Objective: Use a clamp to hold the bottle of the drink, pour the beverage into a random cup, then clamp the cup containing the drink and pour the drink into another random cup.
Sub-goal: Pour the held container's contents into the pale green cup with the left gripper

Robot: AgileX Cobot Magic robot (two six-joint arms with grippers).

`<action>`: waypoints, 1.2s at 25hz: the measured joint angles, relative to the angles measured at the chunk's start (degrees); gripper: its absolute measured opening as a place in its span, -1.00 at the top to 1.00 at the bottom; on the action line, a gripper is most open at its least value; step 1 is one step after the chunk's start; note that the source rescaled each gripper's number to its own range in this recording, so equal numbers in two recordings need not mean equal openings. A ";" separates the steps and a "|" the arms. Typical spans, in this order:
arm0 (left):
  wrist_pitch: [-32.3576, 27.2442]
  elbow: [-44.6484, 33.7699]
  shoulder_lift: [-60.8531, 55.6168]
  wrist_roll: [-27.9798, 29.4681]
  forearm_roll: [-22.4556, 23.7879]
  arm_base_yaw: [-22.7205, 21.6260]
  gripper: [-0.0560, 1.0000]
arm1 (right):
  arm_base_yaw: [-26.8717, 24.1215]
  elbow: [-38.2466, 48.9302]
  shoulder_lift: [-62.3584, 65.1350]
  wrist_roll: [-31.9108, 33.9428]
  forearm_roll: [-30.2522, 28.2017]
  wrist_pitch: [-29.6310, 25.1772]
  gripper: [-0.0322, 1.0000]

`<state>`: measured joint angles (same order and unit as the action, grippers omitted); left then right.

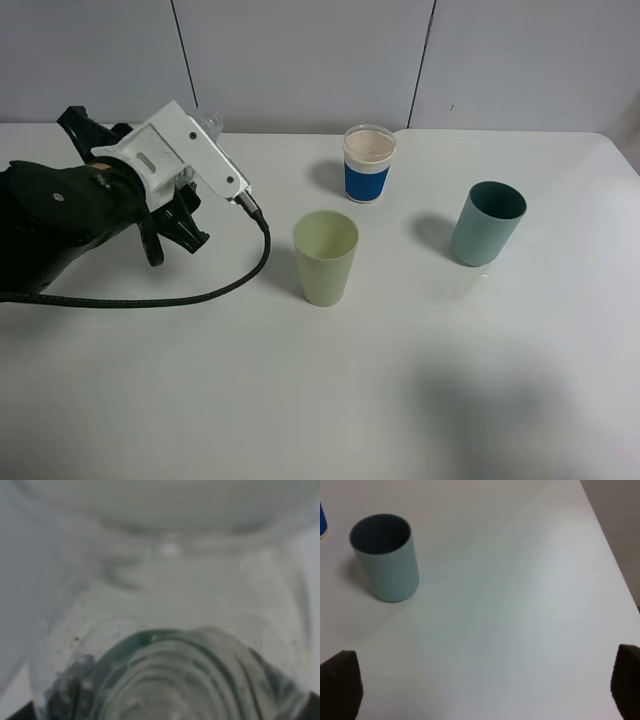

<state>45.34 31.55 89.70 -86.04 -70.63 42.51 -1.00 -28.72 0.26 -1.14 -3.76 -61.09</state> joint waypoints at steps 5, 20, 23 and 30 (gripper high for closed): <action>2.20 2.37 0.76 -8.67 -3.37 2.43 0.74 | 0.00 0.00 0.00 0.00 0.00 0.00 -1.00; 7.86 9.44 11.72 -28.46 -8.47 9.80 0.74 | 0.00 0.00 0.00 0.00 0.00 0.00 -1.00; 8.48 12.92 15.62 -34.42 -8.47 12.08 0.74 | 0.00 0.00 0.00 0.00 0.00 0.00 -1.00; 9.41 13.02 16.80 -37.19 -7.61 12.40 0.74 | 0.00 0.00 0.00 0.00 0.00 0.00 -1.00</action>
<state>54.75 44.58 106.50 -123.23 -78.23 54.91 -1.00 -28.72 0.26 -1.14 -3.76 -61.09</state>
